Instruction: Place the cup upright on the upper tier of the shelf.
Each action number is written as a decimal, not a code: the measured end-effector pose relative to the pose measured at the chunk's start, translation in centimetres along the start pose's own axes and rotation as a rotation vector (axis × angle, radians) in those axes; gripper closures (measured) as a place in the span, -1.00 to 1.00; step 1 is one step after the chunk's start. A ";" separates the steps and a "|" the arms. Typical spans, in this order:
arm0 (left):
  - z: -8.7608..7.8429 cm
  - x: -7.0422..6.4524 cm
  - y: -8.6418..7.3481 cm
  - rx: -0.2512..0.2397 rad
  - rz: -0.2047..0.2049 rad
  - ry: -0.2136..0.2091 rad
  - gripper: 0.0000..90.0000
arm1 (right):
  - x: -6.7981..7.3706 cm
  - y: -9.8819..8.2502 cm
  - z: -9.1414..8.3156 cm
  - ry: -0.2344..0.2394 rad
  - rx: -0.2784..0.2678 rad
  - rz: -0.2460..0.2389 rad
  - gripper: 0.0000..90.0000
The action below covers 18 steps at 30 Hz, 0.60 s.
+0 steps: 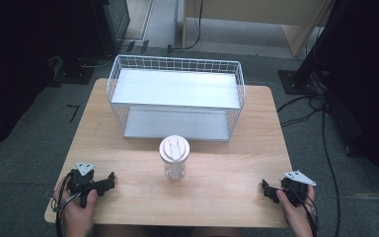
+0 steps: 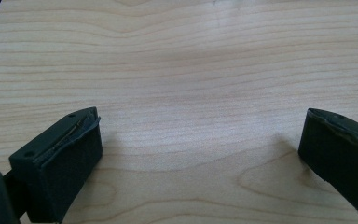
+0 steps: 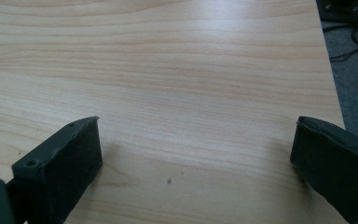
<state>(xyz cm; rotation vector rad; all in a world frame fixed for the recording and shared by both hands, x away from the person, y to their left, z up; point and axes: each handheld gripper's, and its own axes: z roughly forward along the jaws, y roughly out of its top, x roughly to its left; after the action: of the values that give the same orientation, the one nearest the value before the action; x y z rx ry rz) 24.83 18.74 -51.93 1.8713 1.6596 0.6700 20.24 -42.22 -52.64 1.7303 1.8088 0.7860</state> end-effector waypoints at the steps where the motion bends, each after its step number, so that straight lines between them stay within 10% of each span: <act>1: 0.0 0.0 0.0 0.000 0.000 0.000 -1.00 | 0.0 0.0 0.0 0.000 0.000 0.000 -0.97; 18: 0.0 0.0 0.0 0.001 0.001 0.000 -1.00 | 3.4 0.8 -0.5 0.053 -0.040 -0.030 -0.98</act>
<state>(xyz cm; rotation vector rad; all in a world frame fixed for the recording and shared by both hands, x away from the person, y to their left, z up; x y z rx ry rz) 24.83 18.75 -51.93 1.8722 1.6593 0.6693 20.25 -38.84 -51.60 1.6680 1.8368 0.8570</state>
